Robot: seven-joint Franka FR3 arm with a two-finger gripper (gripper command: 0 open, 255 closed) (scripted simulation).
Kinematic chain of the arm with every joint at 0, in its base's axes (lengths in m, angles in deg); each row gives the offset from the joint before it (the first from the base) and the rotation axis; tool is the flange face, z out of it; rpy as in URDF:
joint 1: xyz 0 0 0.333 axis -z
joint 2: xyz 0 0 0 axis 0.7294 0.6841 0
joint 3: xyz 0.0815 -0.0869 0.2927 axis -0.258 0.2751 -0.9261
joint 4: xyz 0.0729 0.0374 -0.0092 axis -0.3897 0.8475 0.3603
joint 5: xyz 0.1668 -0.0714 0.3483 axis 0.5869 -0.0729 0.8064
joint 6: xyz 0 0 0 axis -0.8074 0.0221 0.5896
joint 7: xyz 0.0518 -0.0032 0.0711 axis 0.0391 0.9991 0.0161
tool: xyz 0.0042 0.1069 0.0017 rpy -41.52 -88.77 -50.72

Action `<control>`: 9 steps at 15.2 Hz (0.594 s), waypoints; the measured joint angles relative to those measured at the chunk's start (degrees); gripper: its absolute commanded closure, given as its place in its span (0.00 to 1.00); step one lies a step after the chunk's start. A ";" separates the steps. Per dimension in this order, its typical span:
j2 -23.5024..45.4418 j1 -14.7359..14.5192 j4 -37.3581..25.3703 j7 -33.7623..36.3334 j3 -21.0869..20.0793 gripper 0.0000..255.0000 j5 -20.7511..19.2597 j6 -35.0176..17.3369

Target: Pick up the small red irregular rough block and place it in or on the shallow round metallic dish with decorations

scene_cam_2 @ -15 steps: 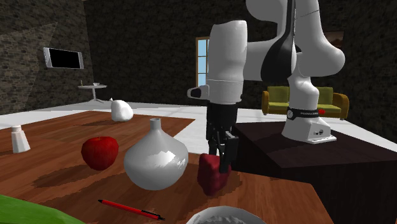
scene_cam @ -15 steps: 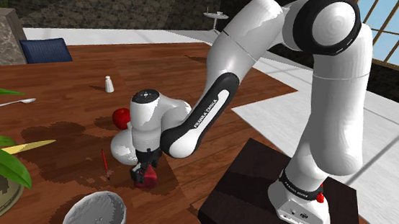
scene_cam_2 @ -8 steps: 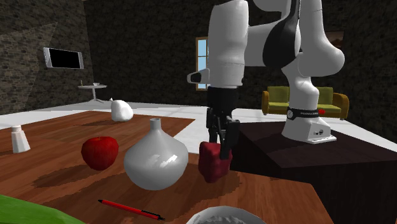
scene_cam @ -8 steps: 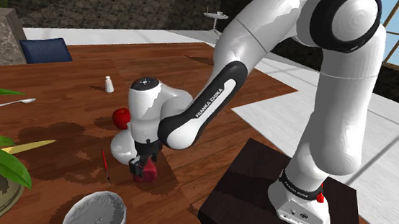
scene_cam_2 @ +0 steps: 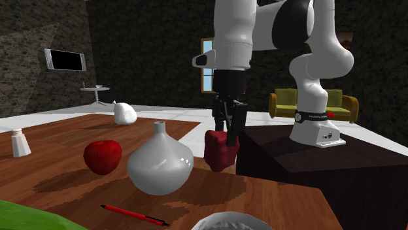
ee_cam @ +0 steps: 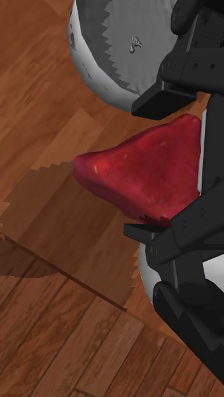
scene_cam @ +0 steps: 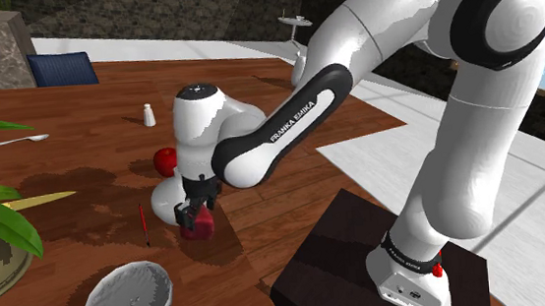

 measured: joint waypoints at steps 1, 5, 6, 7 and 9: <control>-0.34 0.01 -0.40 -0.18 -0.13 1.00 0.31 0.69; -1.93 -0.02 -1.44 -0.72 -0.69 1.00 1.61 3.16; -1.36 -0.68 -2.63 0.37 -1.01 1.00 1.27 3.92; -0.05 -1.41 -4.51 1.61 -1.18 1.00 0.50 4.71; 2.01 -3.11 -7.88 4.21 -1.67 1.00 -0.68 6.46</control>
